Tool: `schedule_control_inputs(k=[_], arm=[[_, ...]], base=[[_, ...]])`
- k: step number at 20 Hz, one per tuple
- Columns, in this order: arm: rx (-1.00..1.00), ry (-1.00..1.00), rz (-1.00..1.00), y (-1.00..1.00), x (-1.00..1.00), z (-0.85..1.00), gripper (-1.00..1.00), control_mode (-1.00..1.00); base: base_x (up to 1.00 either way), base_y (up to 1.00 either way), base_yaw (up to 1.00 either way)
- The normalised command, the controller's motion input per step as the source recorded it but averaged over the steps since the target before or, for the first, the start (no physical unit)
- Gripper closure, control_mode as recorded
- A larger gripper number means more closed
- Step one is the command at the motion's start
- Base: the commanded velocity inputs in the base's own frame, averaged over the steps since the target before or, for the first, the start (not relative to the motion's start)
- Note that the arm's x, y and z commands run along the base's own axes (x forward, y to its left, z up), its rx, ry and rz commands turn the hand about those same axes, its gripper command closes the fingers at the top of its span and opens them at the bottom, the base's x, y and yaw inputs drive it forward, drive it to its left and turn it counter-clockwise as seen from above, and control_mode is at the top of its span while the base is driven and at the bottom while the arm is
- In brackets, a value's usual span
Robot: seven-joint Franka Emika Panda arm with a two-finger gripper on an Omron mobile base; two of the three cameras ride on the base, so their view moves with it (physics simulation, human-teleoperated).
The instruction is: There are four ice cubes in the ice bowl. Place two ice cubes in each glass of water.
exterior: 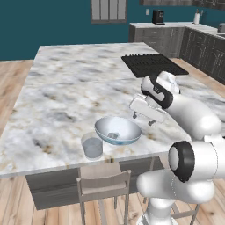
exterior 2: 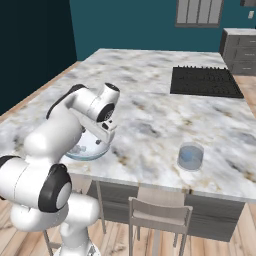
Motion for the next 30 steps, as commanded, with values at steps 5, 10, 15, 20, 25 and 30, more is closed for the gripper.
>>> schedule_control_inputs(k=[5,10,15,20,25,30], arm=[[0.06,0.02,0.0,0.39,0.21,-0.13,-1.0,-1.0],[0.02,0.07,0.0,0.35,0.33,-0.15,-1.0,-1.0],[0.0,0.12,0.0,0.24,0.17,-0.29,-1.0,-1.0],[0.0,0.07,-0.01,0.14,0.0,-0.22,-1.0,-1.0],[0.0,0.04,-0.04,0.09,0.09,-0.1,-1.0,-1.0],[0.0,0.09,-0.05,0.14,0.18,-0.14,-1.0,-1.0]], base=[[0.0,0.0,0.0],[0.0,0.0,0.0],[0.0,0.0,0.0],[0.0,0.0,0.0],[0.0,0.0,0.0],[0.0,0.0,0.0]])
